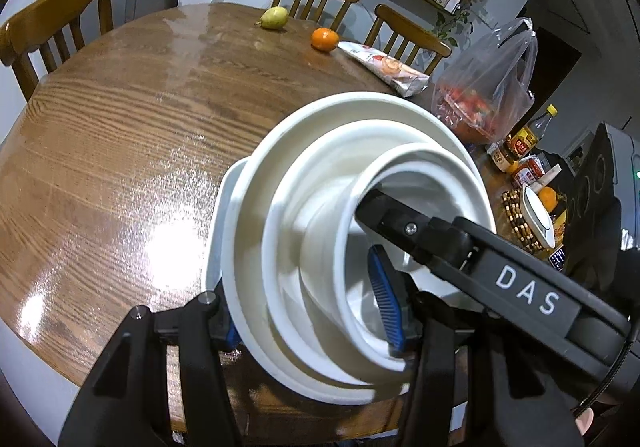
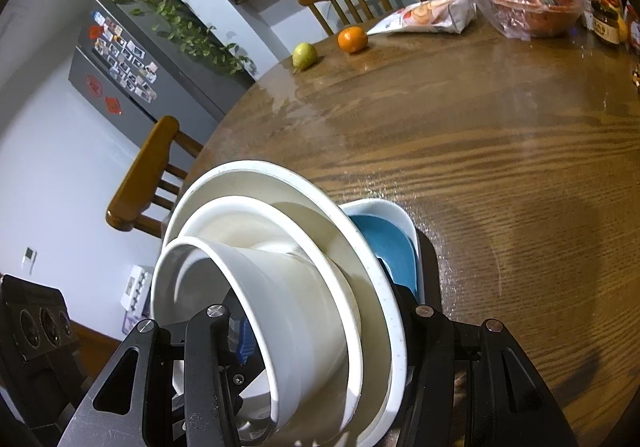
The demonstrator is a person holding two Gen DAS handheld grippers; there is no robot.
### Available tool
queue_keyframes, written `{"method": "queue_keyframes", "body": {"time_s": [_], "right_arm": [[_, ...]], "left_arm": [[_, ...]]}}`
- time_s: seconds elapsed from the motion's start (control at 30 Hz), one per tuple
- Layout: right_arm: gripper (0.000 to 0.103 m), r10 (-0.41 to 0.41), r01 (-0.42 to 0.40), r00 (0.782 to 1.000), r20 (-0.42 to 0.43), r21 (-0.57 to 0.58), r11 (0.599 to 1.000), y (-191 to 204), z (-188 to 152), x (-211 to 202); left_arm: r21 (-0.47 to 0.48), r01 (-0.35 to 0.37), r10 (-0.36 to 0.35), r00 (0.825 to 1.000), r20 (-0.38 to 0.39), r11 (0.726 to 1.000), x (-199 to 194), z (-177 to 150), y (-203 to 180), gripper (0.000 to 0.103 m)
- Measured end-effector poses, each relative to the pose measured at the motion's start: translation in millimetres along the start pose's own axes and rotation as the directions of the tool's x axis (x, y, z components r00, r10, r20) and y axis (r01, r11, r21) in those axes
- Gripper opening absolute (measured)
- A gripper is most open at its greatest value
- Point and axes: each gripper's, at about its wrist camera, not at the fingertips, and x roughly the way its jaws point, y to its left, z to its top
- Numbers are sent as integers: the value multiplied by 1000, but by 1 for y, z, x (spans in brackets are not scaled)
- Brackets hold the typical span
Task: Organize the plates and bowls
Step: 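Carry the bowl stack toward the teal plate on the plate stack, then lower the bowl stack onto the teal plate and open the right gripper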
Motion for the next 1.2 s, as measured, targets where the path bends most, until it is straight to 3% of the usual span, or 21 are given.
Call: {"method": "queue_keyframes", "body": {"time_s": [1.03,1.2], "right_arm": [[52,-61,65,995,-82,50,997,-12,-4,20],[56,-79,82,992,-94,36,996,-13,0,21]], "left_arm": [[-29,12,-15,994,-113,1000,28,3,5,51],[-19,6,-8,994,-113,1000,29,7,5,57]]}}
